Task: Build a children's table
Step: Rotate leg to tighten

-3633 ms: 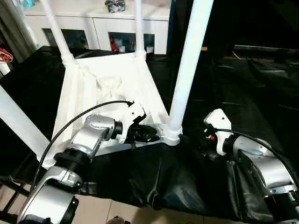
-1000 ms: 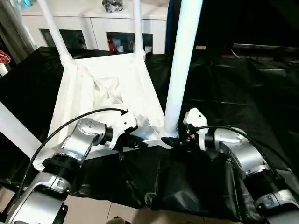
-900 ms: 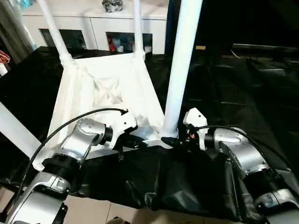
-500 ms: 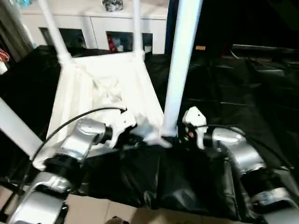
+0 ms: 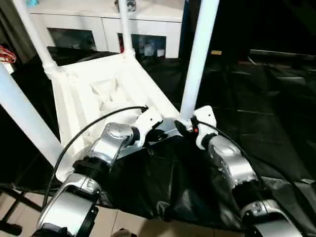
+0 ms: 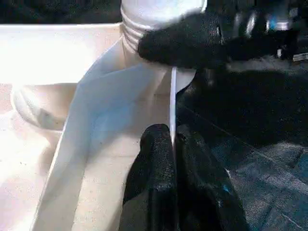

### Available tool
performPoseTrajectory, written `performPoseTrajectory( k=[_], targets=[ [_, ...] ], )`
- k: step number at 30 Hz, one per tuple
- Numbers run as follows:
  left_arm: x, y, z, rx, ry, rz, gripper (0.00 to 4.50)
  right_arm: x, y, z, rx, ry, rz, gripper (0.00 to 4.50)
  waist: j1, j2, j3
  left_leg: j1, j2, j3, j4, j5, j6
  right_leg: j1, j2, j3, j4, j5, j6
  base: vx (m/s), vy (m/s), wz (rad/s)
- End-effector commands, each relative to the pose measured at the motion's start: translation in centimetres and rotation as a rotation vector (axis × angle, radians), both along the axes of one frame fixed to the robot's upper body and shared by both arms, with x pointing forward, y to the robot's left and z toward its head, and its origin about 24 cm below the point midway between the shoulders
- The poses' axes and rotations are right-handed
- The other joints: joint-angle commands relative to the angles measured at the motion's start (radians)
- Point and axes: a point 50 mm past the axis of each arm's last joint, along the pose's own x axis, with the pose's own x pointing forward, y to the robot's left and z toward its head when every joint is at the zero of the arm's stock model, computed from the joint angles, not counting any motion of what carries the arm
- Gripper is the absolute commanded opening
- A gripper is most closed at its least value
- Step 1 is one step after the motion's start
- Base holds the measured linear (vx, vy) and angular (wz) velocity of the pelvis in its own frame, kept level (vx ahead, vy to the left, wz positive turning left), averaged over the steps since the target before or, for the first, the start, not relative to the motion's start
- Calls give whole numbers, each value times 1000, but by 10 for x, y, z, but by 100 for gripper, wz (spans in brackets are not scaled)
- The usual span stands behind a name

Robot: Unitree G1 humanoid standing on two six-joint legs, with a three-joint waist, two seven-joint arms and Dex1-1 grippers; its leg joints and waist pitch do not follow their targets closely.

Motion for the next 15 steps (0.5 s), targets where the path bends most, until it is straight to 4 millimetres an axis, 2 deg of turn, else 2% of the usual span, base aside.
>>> performPoseTrajectory(
  k=[1,4,6,7,8,10,11,14,15],
  targets=[
    [-7,-29,16,-141,-71,-132,0,-10,33,6,37,-18,199,351,0,-14,-68,9,49,-27,-71,-220,41,46,-65,47,-83,-261,-187,0,0,0],
    [-10,-26,17,-162,-66,-171,0,-12,26,9,45,-23,220,392,1,-16,-70,9,50,-24,-68,-206,54,46,-64,47,-78,-225,-201,0,0,0],
    [-15,-19,15,-158,-46,-223,0,-18,14,14,14,-36,305,412,2,-16,-69,7,51,-25,-67,-193,64,49,-64,47,-75,-202,-205,0,0,0],
    [-16,-15,14,-155,-36,-240,0,-22,9,16,-8,-39,355,412,0,-14,-71,5,52,-24,-66,-174,73,49,-62,47,-70,-167,-212,0,0,0],
    [-18,-12,14,-150,-28,-256,0,-25,5,17,-31,-44,394,412,2,-6,-71,7,52,-25,-65,-171,74,48,-62,47,-70,-158,-216,0,0,0],
    [-20,-4,10,-108,0,-303,0,-31,-7,18,-60,-27,474,412,4,-9,-72,7,51,-22,-61,-157,89,51,-60,46,-67,-109,-233,0,0,0],
    [-21,-1,9,-88,9,-317,0,-32,-11,19,-69,-23,493,412,4,-8,-72,6,51,-22,-59,-157,92,51,-61,46,-65,-104,-238,0,0,0],
    [-21,8,4,-6,35,-339,0,-31,-20,21,-94,-19,526,412,4,-7,-68,7,54,-22,-62,-190,85,49,-62,45,-70,-148,-247,0,0,0],
    [-19,12,3,32,27,-330,0,-30,-24,22,-110,-22,523,412,4,-1,-65,9,55,-23,-65,-223,70,46,-63,45,-76,-197,-241,0,0,0]
  ],
)
